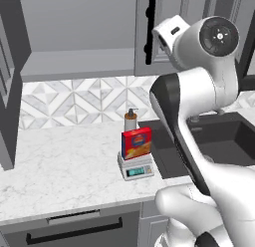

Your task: Pick the boxed food and place it on the digital scale for weighing, and close the cabinet.

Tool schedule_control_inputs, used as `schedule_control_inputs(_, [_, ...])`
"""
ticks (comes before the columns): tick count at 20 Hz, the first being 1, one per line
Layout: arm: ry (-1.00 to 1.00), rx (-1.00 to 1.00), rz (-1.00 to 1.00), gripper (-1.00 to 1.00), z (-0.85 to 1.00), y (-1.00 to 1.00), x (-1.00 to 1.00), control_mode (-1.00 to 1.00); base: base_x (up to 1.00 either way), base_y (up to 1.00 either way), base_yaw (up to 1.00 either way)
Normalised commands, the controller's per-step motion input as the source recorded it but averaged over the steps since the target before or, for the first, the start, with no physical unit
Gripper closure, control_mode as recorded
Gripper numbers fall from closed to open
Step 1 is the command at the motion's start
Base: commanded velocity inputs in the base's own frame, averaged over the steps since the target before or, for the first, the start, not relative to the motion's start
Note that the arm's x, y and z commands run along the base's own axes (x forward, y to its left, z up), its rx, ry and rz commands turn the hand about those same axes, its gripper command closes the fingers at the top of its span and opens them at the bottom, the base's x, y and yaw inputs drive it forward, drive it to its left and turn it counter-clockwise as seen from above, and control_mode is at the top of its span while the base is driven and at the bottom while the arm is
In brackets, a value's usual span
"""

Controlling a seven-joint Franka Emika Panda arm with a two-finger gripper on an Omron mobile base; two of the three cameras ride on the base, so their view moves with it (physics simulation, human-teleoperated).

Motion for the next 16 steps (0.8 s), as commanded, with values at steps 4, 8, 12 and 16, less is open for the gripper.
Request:
schedule_control_inputs(4, [0.04, 0.00, 0.11, -1.00, -0.99, 0.23, -0.34, -1.00, 0.00, 0.00, 0.00])
schedule_control_inputs(8, [0.06, -0.05, 0.16, -1.00, -0.98, 0.28, -0.17, -1.00, 0.00, 0.00, 0.00])
schedule_control_inputs(12, [0.02, -0.01, 0.19, -1.00, -0.67, 0.33, -0.06, -1.00, 0.00, 0.00, 0.00])
schedule_control_inputs(16, [0.02, -0.01, 0.15, -1.00, -0.60, 0.12, -0.03, -1.00, 0.00, 0.00, 0.00])
